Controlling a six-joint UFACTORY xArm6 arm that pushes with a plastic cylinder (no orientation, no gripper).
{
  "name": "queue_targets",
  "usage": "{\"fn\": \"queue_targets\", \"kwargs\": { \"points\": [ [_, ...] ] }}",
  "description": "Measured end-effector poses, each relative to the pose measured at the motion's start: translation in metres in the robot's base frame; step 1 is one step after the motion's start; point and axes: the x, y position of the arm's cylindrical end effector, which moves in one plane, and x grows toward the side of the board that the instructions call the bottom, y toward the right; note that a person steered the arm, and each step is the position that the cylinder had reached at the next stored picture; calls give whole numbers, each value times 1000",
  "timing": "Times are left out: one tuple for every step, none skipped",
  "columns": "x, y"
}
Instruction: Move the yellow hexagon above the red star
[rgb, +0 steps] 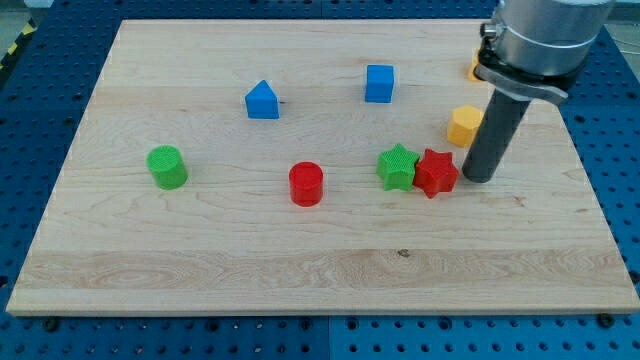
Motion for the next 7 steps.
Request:
{"fn": "queue_targets", "kwargs": {
  "points": [
    [-20, 21],
    [-33, 39],
    [-41, 50],
    [-71, 51],
    [-89, 45],
    [-100, 34],
    [-100, 27]
  ]
}}
